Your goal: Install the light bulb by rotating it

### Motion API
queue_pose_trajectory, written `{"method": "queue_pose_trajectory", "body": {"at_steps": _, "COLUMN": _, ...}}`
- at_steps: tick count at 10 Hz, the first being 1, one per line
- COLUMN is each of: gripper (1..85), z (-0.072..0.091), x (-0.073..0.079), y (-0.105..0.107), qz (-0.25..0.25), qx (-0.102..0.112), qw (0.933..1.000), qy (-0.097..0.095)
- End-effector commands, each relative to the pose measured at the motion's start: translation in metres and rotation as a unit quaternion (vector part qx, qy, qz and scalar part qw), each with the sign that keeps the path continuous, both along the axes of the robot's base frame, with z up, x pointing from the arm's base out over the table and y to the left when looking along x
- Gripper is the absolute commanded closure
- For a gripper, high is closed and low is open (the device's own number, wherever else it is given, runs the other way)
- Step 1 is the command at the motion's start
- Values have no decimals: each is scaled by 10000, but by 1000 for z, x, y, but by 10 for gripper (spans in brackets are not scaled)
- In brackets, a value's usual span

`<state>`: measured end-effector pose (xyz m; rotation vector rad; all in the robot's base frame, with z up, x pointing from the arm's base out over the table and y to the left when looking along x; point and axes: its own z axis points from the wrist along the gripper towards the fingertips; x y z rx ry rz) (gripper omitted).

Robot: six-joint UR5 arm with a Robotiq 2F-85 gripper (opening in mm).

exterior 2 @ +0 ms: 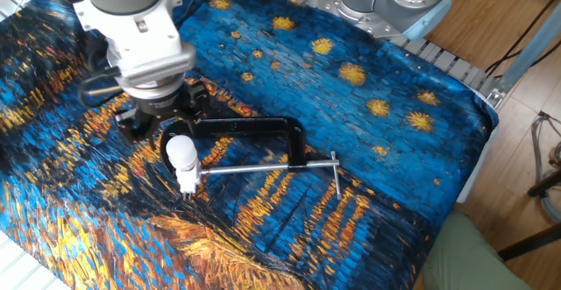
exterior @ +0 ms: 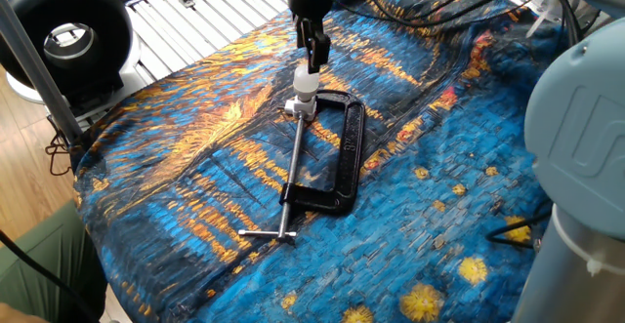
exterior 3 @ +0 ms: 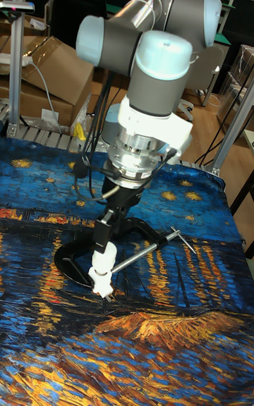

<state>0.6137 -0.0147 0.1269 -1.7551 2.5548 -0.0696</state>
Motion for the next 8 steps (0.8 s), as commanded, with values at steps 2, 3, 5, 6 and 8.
{"method": "queue_pose_trajectory", "body": {"at_steps": 2, "gripper": 227, "z": -12, "x": -3, "y": 7, "qz": 300, "qx": 44, "qw": 9995, "qy": -73}}
{"method": "queue_pose_trajectory", "body": {"at_steps": 3, "gripper": 233, "z": -16, "x": -2, "y": 9, "qz": 338, "qx": 63, "qw": 9994, "qy": -104}}
{"method": "queue_pose_trajectory", "body": {"at_steps": 5, "gripper": 233, "z": -21, "x": 1, "y": 10, "qz": 444, "qx": 99, "qw": 9988, "qy": -151}}
{"method": "queue_pose_trajectory", "body": {"at_steps": 6, "gripper": 233, "z": -21, "x": 1, "y": 9, "qz": 475, "qx": 88, "qw": 9987, "qy": -159}}
{"method": "queue_pose_trajectory", "body": {"at_steps": 8, "gripper": 237, "z": -24, "x": 1, "y": 7, "qz": 513, "qx": 84, "qw": 9985, "qy": -174}}
